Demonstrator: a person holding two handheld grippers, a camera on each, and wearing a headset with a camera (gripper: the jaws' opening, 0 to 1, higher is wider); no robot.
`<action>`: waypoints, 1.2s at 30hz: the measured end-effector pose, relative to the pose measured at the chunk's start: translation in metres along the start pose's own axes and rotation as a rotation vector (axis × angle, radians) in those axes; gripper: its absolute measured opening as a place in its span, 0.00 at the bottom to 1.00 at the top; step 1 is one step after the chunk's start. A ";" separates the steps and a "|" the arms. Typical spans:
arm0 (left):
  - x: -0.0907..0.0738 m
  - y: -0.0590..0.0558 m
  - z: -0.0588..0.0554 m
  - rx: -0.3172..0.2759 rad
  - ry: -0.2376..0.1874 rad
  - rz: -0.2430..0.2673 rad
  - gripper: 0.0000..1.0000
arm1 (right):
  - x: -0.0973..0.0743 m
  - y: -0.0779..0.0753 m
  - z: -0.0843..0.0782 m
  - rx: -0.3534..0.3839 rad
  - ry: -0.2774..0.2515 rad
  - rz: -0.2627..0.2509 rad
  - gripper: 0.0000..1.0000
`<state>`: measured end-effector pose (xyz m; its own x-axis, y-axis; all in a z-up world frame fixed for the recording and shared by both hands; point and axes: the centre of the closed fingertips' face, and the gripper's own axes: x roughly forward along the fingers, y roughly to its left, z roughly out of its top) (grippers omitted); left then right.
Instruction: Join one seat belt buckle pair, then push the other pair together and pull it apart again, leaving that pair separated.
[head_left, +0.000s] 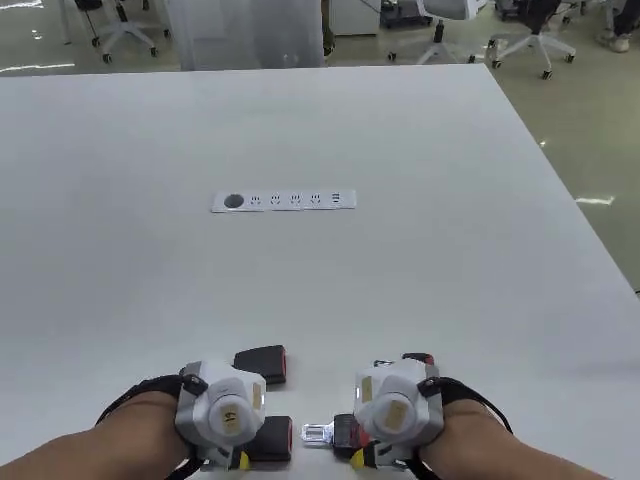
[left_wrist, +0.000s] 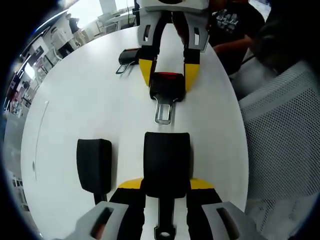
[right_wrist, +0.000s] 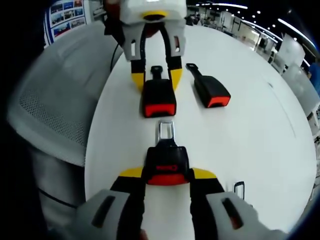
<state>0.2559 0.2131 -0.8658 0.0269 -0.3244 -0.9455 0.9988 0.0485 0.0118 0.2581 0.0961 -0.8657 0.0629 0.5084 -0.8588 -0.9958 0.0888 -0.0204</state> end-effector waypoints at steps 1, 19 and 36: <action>0.000 0.000 0.000 0.002 0.000 -0.002 0.32 | 0.001 0.000 0.003 0.000 -0.003 0.000 0.34; 0.000 0.000 0.001 0.005 0.007 -0.006 0.32 | 0.006 0.002 0.012 -0.021 -0.007 0.009 0.34; -0.001 -0.001 0.001 0.012 0.002 -0.008 0.32 | 0.013 0.005 0.025 -0.059 -0.025 0.025 0.34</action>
<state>0.2554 0.2127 -0.8650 0.0189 -0.3232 -0.9461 0.9994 0.0343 0.0082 0.2554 0.1242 -0.8639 0.0394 0.5311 -0.8464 -0.9992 0.0254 -0.0305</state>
